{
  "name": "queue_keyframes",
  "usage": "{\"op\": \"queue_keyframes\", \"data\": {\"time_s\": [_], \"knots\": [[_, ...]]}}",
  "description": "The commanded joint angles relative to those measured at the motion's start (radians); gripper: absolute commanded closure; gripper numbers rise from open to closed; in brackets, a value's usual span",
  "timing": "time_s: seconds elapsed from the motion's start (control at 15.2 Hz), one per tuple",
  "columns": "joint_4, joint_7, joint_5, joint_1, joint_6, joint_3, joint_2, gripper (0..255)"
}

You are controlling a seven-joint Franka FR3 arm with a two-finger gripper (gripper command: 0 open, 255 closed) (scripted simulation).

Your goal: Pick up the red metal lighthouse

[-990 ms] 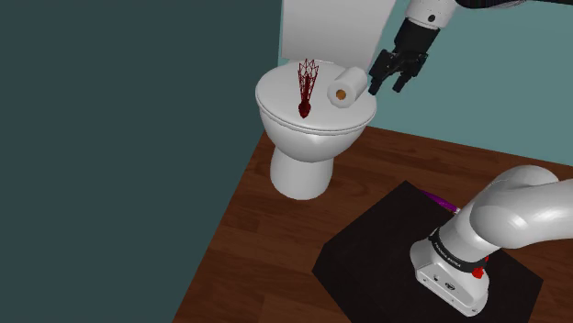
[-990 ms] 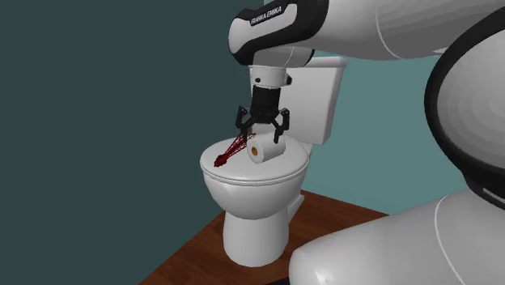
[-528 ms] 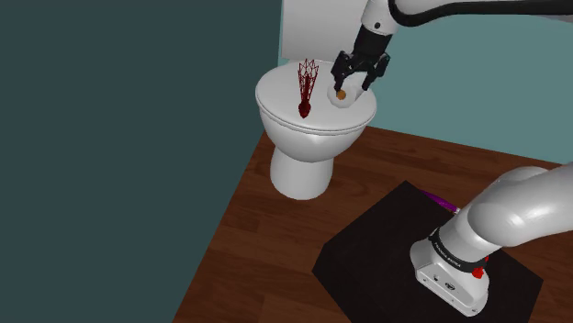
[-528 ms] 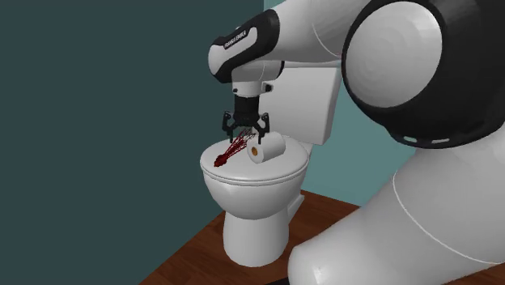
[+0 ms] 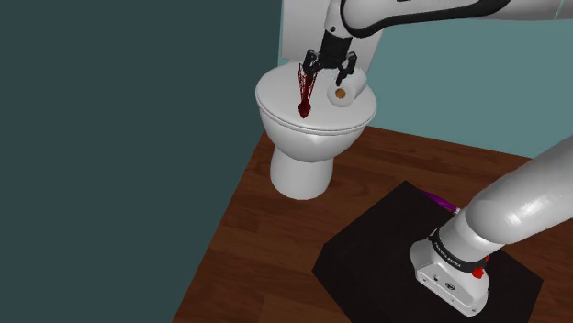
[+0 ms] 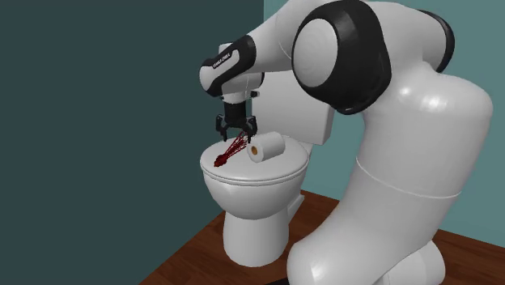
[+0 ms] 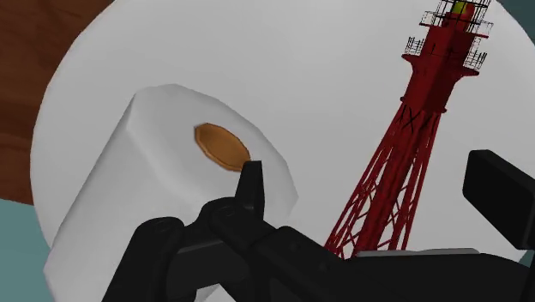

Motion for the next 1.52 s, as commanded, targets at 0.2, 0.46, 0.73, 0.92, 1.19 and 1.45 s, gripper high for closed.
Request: {"op": "queue_keyframes", "data": {"time_s": [0.2,0.46,0.73,0.92,1.19,1.45], "knots": [[0.185,0.176,-0.127,-0.005,0.006,0.021,0.205,0],[0.216,0.221,-0.162,0.001,0.025,0.016,0.260,0],[0.174,0.233,-0.171,0.001,0.075,0.015,0.269,0],[0.159,0.238,-0.175,0.001,0.094,0.014,0.274,0],[0.137,0.233,-0.169,-0.003,0.102,0.013,0.259,255],[0.151,0.229,-0.171,-0.004,0.097,0.011,0.268,255]]}}
